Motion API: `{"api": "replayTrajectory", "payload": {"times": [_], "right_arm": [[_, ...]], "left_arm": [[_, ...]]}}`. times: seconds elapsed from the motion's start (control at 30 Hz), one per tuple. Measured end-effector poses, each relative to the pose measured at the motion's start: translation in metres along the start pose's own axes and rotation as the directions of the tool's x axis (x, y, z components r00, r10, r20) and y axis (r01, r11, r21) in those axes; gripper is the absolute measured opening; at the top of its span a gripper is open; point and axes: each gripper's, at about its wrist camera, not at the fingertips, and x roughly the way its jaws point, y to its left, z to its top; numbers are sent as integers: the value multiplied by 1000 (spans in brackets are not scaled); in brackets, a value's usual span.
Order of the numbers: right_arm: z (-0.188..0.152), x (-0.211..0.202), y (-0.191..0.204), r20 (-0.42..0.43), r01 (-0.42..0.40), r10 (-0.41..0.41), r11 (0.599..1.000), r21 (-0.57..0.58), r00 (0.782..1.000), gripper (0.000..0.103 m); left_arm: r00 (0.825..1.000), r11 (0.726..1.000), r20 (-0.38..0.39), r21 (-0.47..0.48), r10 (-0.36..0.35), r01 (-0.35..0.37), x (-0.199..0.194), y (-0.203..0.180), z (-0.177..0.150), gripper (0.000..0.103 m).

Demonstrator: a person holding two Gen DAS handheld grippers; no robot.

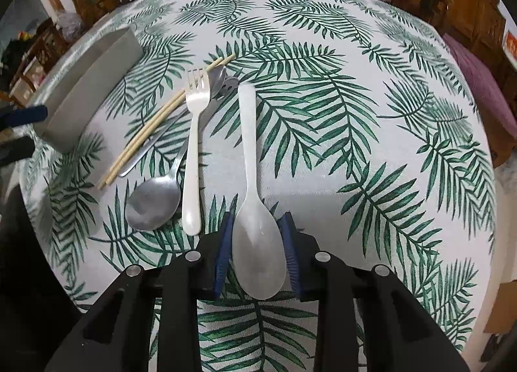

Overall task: Organize utensils
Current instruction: 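Grasp a second white plastic spoon by its handle with the right tool, then grasp a wooden chopstick with the left tool while the right tool holds the white spoon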

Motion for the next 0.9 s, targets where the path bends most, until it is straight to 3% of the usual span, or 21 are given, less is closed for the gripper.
{"api": "replayTrajectory", "payload": {"times": [0.23, 0.37, 0.73, 0.8, 0.83, 0.9], "right_arm": [[-3, -1, -1, 15, 14, -14, 1000, 18, 1000, 32], [-2, 0, 5, 3, 40, -40, 999, -30, 999, 33], [21, 12, 9, 12, 46, -46, 998, -38, 999, 34], [24, 14, 12, 17, 47, -46, 998, -46, 999, 26], [25, 14, 12, 18, 49, -48, 998, -47, 999, 13], [27, 15, 10, 20, 48, -47, 998, -42, 999, 8]], "left_arm": [[1000, 1000, -5, 6, 4, -4, 5, -3, 4, 64], [1000, 1000, -8, 3, 7, -7, 8, -3, 6, 64], [1000, 1000, -4, -1, 8, -8, 10, -1, 10, 64], [1000, 1000, -9, -2, 11, -11, 14, -1, 12, 64], [1000, 1000, -12, -1, 12, -12, 16, -1, 14, 64], [1000, 1000, -14, 6, 9, -9, 21, -2, 16, 63]]}}
